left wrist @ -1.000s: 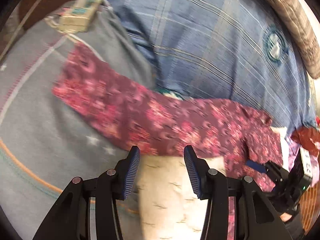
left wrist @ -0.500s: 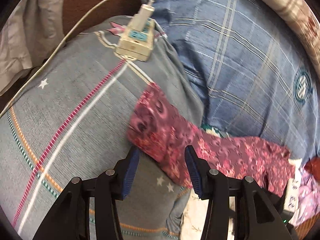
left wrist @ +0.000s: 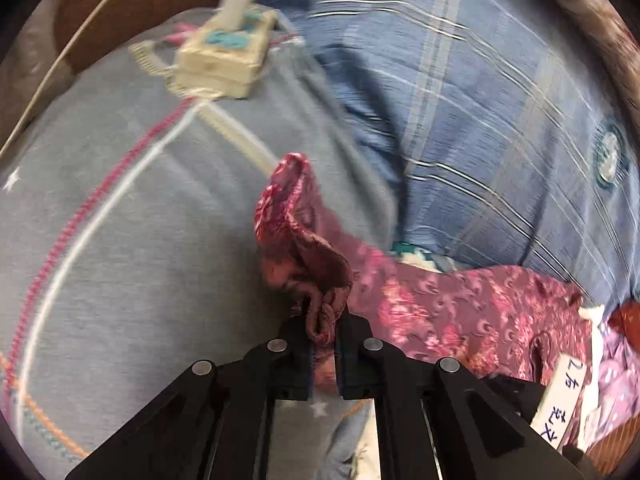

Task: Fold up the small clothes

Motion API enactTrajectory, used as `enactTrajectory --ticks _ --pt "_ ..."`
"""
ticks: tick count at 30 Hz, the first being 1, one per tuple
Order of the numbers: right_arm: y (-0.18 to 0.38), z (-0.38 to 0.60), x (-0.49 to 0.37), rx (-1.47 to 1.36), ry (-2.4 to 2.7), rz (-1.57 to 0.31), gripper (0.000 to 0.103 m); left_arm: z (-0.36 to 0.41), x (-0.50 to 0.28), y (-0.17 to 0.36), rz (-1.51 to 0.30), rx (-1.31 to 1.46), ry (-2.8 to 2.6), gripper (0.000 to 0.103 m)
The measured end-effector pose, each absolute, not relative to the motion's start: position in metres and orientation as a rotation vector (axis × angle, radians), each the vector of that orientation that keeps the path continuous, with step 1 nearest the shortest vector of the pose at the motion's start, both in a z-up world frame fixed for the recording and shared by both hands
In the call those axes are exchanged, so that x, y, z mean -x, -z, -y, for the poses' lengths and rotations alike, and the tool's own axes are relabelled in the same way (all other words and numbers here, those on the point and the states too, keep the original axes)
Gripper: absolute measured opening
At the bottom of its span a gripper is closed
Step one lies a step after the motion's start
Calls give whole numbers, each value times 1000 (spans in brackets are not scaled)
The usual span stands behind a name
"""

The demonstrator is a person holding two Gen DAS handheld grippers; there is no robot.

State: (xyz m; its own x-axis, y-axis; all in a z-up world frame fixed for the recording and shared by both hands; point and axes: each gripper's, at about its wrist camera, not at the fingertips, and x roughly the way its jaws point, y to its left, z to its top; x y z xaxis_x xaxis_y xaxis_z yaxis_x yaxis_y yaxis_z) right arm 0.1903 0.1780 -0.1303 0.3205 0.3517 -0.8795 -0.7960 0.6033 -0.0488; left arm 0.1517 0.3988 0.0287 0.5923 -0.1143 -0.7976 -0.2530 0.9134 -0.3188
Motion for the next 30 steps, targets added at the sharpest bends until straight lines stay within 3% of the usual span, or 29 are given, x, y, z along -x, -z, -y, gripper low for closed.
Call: enactTrajectory --ticks 14,30 --pt "84 -126 -187 380 -777 -911 0 -312 -137 -99 -821 348 137 5" --pt "45 1 -182 251 -658 -854 0 -173 -160 -146 -803 249 307 5"
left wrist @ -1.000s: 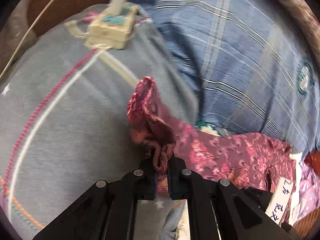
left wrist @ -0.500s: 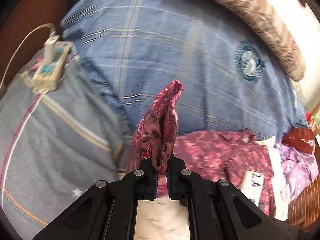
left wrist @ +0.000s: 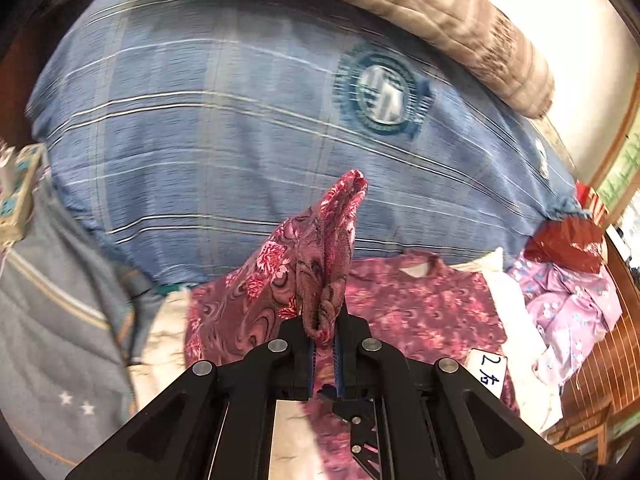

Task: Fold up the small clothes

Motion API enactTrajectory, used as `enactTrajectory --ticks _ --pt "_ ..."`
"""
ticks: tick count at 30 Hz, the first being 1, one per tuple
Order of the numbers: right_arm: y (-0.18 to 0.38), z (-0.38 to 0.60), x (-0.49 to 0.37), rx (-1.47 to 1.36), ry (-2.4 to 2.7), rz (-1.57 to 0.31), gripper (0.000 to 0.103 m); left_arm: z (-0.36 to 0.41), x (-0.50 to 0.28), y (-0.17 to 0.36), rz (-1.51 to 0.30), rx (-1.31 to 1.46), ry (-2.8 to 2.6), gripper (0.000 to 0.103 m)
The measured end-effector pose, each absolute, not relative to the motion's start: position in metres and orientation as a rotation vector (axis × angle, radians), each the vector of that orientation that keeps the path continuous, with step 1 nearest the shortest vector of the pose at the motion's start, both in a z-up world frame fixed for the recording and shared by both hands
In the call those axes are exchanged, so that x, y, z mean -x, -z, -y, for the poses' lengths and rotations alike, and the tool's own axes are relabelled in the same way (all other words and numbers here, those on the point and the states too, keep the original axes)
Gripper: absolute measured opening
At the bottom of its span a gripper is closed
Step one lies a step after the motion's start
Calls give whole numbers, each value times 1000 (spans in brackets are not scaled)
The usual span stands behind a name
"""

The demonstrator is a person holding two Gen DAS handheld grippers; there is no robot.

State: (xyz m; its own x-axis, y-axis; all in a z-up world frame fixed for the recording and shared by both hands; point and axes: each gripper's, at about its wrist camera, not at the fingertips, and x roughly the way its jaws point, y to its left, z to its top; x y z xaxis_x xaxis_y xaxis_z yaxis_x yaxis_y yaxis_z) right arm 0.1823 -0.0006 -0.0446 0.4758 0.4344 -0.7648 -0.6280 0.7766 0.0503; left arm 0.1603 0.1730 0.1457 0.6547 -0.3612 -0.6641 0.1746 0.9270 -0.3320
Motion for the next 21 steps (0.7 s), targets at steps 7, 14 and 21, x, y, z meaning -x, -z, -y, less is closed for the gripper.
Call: enactTrajectory --ticks 7,14,21 --pt "37 59 -183 187 -606 -838 0 -99 -179 -152 -812 193 374 5" --pt "37 139 -183 85 -534 -840 0 -8 -210 -145 -834 135 468 5" --pt "49 232 -183 -16 -426 -874 0 90 -251 -114 -879 94 562 5"
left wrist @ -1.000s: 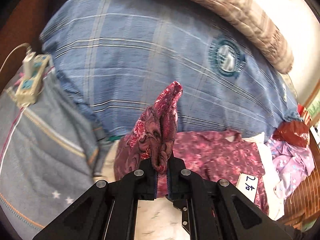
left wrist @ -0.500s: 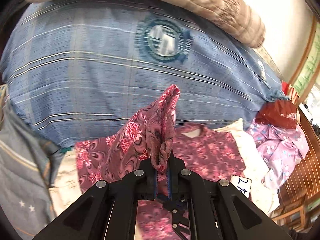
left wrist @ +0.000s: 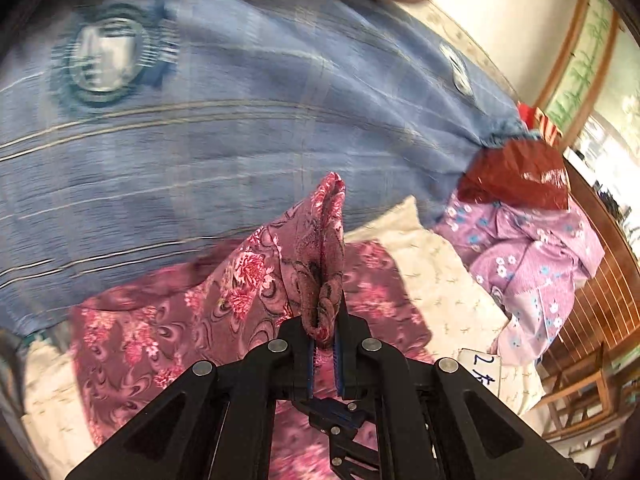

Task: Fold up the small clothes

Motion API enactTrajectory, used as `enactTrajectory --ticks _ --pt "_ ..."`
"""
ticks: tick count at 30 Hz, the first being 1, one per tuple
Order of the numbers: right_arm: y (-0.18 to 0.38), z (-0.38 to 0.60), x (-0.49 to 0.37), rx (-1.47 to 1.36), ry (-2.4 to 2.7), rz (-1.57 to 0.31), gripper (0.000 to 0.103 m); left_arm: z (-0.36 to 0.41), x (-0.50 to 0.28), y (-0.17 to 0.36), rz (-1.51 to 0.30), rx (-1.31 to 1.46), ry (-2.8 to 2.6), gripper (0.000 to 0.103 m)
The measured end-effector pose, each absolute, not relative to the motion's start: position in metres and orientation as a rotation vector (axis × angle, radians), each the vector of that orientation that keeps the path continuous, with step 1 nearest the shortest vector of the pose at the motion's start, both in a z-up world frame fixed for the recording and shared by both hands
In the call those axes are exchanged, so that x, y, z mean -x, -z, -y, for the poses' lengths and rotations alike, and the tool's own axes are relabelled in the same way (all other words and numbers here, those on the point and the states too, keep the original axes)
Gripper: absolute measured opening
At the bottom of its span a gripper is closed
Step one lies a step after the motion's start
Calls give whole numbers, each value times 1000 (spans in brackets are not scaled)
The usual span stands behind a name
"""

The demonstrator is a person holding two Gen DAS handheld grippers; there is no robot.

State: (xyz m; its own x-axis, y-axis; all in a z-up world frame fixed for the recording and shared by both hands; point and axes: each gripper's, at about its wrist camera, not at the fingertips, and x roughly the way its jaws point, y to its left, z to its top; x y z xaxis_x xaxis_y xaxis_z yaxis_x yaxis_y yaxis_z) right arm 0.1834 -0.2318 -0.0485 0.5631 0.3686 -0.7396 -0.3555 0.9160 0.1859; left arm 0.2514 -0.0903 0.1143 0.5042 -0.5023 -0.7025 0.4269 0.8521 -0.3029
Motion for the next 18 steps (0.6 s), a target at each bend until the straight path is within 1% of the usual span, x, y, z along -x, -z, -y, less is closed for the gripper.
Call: enactTrajectory --ticks 5,6,7,11,13,15,16,17,18 --pt "61 285 -182 -63 -344 -901 0 155 -283 -78 -935 63 608 5" --pt "64 296 -181 -72 -323 -906 1 165 -288 -69 -947 57 612 5" --pt "66 307 -181 -80 -305 -910 5 177 -296 -58 -965 52 618 5" --pt "79 342 -181 -103 -242 -933 5 216 -318 -16 -1016 23 615 5" --pt "86 352 -180 -110 -226 -946 7 229 -328 6 -1044 20 607 5" --pt "92 358 -180 -111 -216 -954 11 240 -335 23 -1070 19 605 5" --pt "93 359 -179 -114 -213 -954 15 243 -339 34 -1090 20 603 6" --pt "94 361 -179 -119 -210 -954 23 246 -342 40 -1103 22 602 6" --pt "95 363 -179 -127 -207 -954 27 246 -344 46 -1112 26 603 6"
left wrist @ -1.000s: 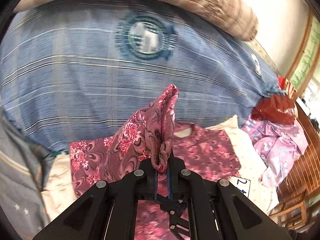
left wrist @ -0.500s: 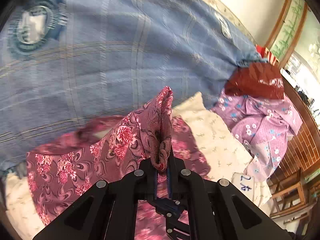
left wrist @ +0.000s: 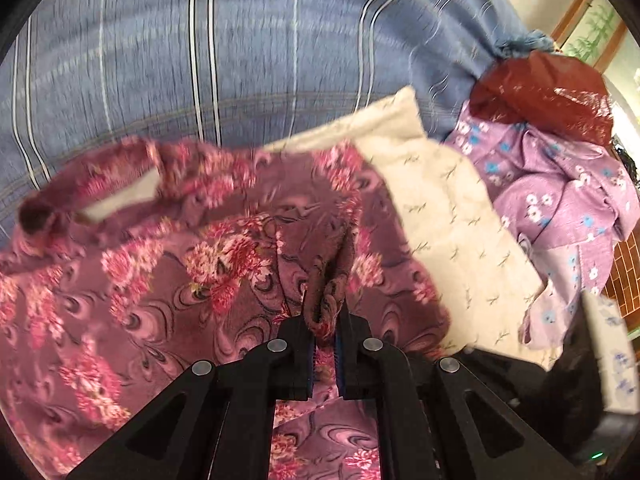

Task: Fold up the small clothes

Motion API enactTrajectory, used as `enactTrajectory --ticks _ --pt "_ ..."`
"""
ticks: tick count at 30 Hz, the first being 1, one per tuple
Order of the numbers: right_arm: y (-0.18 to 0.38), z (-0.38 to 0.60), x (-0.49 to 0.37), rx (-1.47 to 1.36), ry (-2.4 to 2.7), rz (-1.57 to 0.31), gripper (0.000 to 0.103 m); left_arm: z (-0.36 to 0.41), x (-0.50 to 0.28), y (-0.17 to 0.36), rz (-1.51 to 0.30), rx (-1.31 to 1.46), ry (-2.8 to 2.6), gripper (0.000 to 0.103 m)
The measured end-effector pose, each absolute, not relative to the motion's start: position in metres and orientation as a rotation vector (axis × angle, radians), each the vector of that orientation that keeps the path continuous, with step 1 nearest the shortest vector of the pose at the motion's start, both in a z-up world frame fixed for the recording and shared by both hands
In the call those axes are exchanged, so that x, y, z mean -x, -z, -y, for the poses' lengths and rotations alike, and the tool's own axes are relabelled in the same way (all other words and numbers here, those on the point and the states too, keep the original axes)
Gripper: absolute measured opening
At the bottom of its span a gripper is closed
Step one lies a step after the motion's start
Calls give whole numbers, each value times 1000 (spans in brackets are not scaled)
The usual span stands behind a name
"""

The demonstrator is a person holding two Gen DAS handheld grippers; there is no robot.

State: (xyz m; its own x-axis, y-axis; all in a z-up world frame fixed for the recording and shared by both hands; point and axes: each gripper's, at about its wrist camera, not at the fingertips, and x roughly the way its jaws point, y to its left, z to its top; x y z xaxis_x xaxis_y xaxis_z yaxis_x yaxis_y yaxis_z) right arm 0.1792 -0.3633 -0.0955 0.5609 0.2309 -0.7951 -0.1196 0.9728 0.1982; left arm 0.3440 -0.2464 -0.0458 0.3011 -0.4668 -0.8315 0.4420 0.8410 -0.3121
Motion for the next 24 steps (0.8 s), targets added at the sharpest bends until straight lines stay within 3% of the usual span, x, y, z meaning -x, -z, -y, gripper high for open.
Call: enactTrajectory --ticks 3,7,14,24 --pt "95 366 -178 -128 -201 -951 32 246 -349 54 -1126 49 619 10" --pt "92 367 -180 -153 -182 -964 34 227 -345 46 -1102 106 655 35" --pt "78 369 -185 -228 -178 -952 53 149 -323 43 -1044 91 566 39" --pt "100 379 -218 -350 -88 -1021 53 25 -295 92 -1064 339 350 39"
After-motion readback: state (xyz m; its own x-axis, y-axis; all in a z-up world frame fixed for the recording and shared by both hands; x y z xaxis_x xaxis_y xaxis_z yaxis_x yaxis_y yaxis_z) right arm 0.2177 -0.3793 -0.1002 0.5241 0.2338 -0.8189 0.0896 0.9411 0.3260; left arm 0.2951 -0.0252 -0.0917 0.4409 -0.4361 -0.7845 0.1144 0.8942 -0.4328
